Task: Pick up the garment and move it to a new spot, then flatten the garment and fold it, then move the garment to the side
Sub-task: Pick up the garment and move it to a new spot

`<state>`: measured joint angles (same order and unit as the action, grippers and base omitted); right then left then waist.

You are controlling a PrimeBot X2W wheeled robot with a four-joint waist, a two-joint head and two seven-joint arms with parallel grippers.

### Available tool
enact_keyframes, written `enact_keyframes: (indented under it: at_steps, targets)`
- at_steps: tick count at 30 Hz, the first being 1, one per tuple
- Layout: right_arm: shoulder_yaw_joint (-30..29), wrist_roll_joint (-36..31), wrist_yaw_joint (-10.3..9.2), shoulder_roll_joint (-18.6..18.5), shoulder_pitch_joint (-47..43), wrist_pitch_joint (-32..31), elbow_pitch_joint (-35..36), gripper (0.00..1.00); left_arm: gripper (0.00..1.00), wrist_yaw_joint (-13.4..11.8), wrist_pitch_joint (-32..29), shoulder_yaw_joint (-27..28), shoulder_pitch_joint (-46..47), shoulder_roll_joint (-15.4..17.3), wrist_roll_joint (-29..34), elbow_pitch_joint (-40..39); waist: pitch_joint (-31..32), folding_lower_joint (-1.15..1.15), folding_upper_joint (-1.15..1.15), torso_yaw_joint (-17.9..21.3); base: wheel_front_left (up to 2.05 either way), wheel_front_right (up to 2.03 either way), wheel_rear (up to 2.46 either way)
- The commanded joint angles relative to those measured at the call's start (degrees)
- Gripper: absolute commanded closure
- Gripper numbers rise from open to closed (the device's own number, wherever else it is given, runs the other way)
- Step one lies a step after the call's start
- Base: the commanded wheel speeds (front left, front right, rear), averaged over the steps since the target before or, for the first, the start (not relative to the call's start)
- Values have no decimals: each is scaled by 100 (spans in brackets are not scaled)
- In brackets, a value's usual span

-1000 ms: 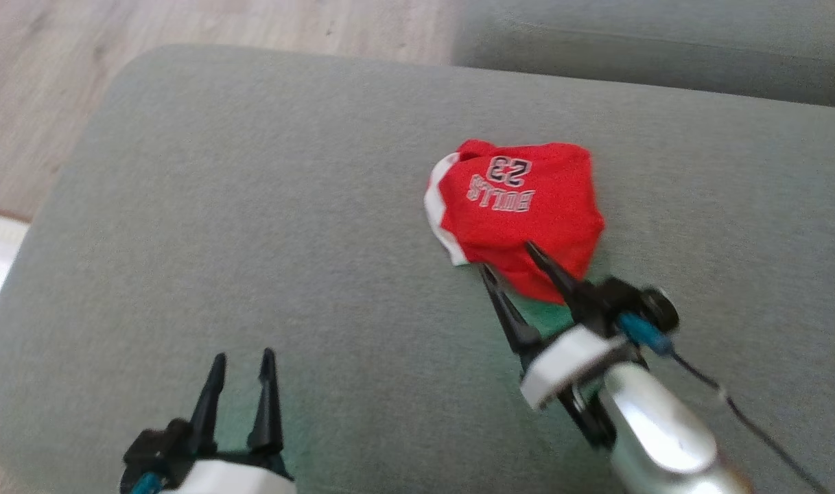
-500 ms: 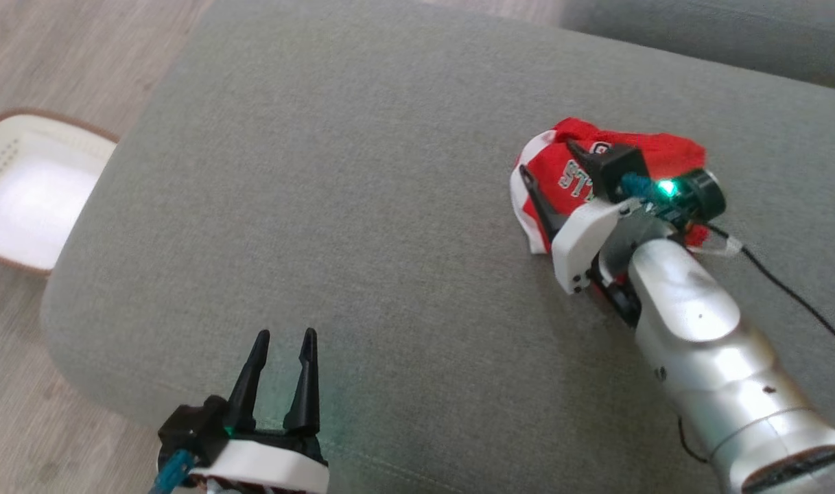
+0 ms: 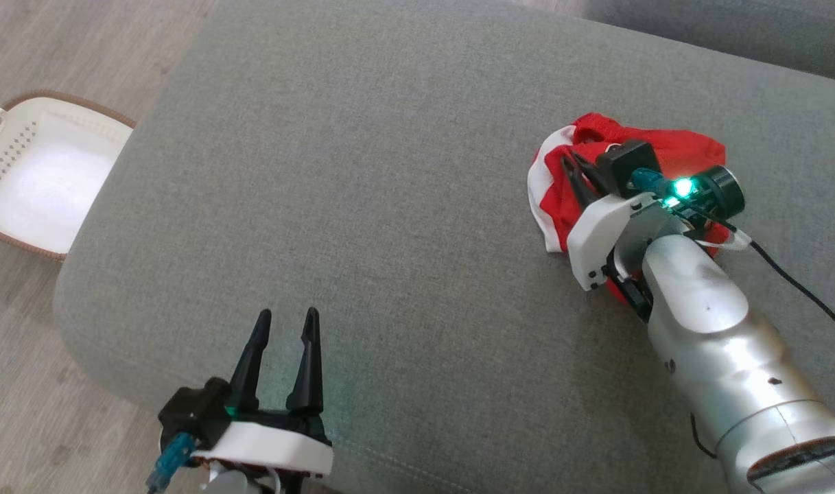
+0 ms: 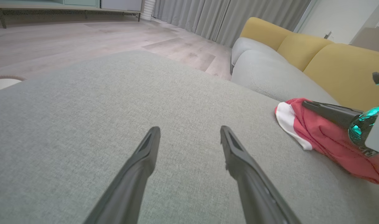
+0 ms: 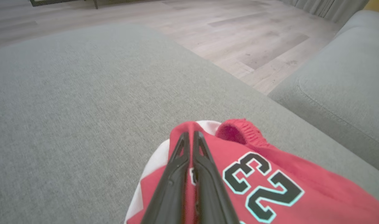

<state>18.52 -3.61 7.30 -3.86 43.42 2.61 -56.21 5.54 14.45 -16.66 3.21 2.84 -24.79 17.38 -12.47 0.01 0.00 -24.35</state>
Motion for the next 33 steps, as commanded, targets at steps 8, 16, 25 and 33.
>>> enact_keyframes:
  at_steps: [8, 16, 25, 33]
  targets:
    - [581, 1483, 19, 98, 859, 1188, 1338, 100, 0, 24, 55, 239, 21, 4, 69, -169, 351, -1, 0, -27, 0, 0, 0]
    - [-141, 2312, 19, 98, 940, 1236, 2980, 100, 0, 61, 55, 466, -218, 4, 189, -203, 560, -1, 0, 229, 0, 0, 0]
    - [-1874, 1652, 19, -409, -1476, 1206, 2558, 71, 0, 98, 55, 381, -233, 4, 161, -273, 468, -1, 0, 655, 0, 0, 0]
    - [-2940, 945, 19, -437, -2425, 1234, 1932, 0, 0, 111, 55, 416, -132, 4, 224, -213, 356, -1, 0, 978, 0, 0, 0]
